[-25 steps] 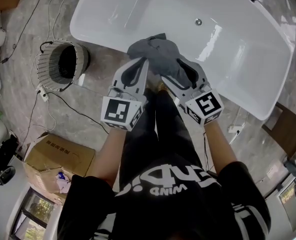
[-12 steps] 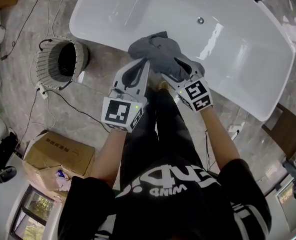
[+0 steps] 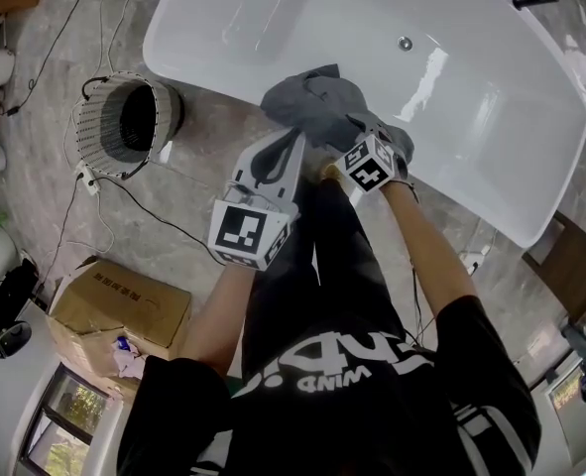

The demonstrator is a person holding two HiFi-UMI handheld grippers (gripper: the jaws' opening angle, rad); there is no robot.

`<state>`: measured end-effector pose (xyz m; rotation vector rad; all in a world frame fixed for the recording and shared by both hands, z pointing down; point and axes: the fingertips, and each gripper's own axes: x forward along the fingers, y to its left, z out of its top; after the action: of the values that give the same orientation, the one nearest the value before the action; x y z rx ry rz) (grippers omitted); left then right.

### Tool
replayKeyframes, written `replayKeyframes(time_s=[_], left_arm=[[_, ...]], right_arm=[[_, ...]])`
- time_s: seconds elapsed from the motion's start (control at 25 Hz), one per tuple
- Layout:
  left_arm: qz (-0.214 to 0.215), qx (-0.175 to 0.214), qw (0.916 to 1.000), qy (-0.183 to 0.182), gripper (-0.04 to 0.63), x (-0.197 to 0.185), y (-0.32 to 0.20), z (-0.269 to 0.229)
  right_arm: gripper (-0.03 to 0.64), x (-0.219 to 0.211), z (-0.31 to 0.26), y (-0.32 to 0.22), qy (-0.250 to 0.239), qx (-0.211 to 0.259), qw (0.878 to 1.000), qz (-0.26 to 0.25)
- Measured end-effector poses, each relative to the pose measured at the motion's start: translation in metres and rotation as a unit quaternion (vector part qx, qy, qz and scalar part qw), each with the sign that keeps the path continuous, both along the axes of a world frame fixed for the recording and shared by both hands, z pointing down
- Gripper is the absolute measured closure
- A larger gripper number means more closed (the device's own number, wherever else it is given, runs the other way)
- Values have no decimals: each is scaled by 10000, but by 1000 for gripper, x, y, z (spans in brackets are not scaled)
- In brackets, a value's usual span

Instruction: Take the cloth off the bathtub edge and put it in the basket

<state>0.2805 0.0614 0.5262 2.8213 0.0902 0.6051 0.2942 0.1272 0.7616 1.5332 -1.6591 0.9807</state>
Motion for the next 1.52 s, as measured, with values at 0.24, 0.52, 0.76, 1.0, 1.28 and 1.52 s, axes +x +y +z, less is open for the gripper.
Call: replayKeyframes(time_s=[0.24,0.52,0.76,1.0,1.28,1.52], left_arm=[[18,-22,10000,-69,581,-2,-1,6],[12,-59,9999,-145,582,-8,-7,15],[2,-88,9998,-164,582,-8,-10,18],[-4,-86,9999,-142,582,-15,-14,13],[-56,-87,9999,-49,581,-18,-17,0],[-38,-65,10000,45,581,-21,-15,-15]], right_arm=[[345,-5,37,3,53,-422,9988,-235],[345,-3,51,-2,-29,-540,9982,-273],[347,-2,49,-1,0,-671,9972,-336],[413,-5,31,2,226,-547,9978,-313],[522,-11,7,10,19,-404,9991,-93],[523,-13,-23,11,181,-190,9997,27]])
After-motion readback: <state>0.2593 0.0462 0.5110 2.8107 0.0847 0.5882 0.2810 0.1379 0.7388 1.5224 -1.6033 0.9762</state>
